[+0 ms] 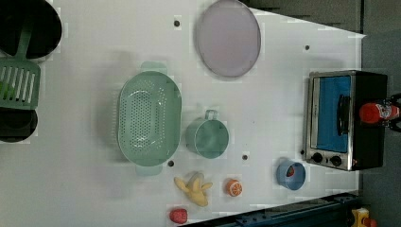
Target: Pick Ketchup from oven and place it on table.
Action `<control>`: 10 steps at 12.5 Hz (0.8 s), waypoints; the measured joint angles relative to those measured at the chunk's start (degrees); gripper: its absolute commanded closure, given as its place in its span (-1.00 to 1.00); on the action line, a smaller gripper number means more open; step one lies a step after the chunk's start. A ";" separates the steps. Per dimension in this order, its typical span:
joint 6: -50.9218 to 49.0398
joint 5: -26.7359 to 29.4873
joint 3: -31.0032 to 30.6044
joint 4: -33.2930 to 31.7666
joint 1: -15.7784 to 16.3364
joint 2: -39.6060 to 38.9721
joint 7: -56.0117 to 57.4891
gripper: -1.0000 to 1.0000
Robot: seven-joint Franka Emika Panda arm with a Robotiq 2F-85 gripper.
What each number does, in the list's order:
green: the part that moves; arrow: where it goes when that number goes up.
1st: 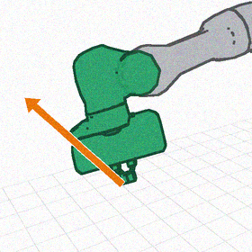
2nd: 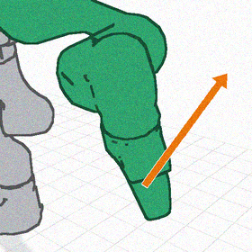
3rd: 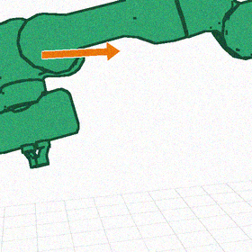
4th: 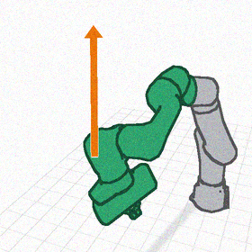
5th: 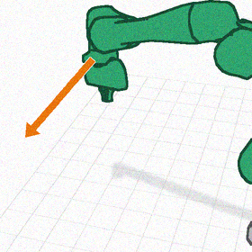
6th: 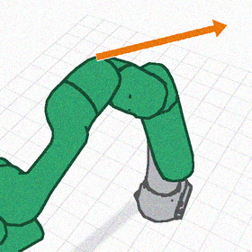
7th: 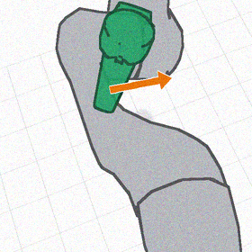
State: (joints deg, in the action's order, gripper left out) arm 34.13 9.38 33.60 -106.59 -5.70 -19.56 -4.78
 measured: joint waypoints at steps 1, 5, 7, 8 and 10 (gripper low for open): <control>-1.31 -1.02 -0.64 0.50 -0.11 0.35 0.00 -0.24; -18.17 -2.79 -0.17 13.37 2.43 4.10 -0.04 -0.24; -20.84 -4.52 -2.80 13.71 3.73 9.38 0.07 -0.24; -25.86 -7.63 -7.79 14.10 5.04 12.68 -0.02 -0.24; -25.99 -6.15 -13.30 16.06 10.51 13.20 0.00 -0.24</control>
State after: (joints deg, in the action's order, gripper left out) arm 8.14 3.23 20.30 -90.53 4.81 -6.35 -4.78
